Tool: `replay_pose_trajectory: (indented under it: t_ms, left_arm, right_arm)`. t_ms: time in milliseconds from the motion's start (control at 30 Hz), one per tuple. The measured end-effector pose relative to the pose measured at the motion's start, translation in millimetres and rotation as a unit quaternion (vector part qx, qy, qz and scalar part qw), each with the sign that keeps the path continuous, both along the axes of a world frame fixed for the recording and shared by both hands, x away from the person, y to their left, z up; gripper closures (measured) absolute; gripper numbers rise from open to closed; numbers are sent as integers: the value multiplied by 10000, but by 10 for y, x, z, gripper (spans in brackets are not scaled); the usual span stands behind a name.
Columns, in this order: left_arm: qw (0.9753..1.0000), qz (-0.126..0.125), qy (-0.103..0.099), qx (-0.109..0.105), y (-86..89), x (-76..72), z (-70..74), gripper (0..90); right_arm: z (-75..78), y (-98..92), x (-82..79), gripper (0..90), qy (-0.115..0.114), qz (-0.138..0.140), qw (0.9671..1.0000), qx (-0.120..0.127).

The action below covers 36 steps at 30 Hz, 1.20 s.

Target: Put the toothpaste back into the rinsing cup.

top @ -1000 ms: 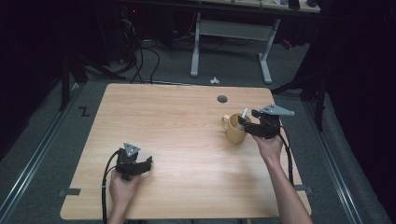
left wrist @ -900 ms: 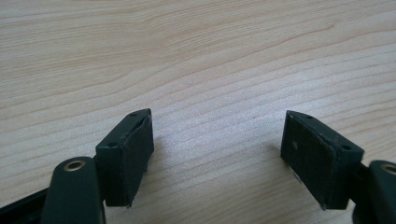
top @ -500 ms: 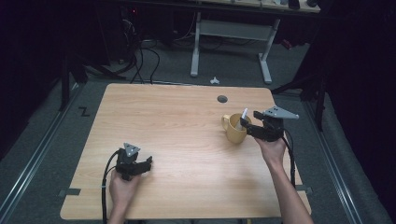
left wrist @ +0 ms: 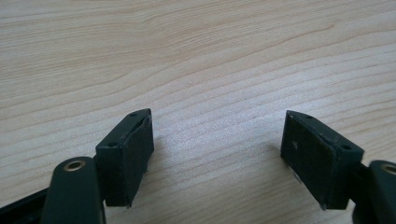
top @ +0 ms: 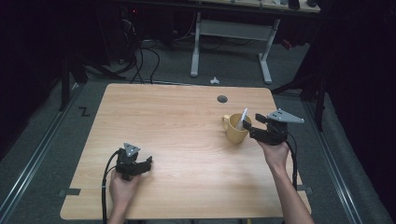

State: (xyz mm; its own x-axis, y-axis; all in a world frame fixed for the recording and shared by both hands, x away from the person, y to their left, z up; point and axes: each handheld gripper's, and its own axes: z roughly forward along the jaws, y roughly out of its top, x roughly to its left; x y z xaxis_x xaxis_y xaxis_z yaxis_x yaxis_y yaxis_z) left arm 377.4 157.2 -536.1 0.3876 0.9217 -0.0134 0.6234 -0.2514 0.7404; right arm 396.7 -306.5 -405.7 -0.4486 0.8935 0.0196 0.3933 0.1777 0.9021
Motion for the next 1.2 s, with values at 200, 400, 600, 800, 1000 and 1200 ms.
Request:
replay_pose_trajectory:
  t_ms: [200, 400, 600, 800, 1000, 1200]
  left_arm:
    - [10000, 0, 1, 0, 0, 0, 0, 259]
    - [10000, 1, 2, 2, 0, -1, 0, 259]
    - [10000, 1, 0, 1, -1, -1, 0, 259]
    - [10000, 1, 1, 2, -1, -1, 0, 259]
    - [10000, 1, 2, 1, -1, -1, 0, 259]
    - [10000, 7, -4, 2, -1, -1, -1, 259]
  right_arm:
    - [-5, -32, -50, 373, 12, 32, 10000, 74]
    - [-8, -38, -98, 384, -28, 79, 9999, 119]
    - [-18, -54, -153, 394, -80, 94, 9997, 204]
    - [-22, -68, -211, 396, -100, 100, 9997, 212]
    - [0, -58, -257, 397, -157, 158, 9995, 235]
    - [-11, -61, -306, 399, -154, 181, 9993, 281]
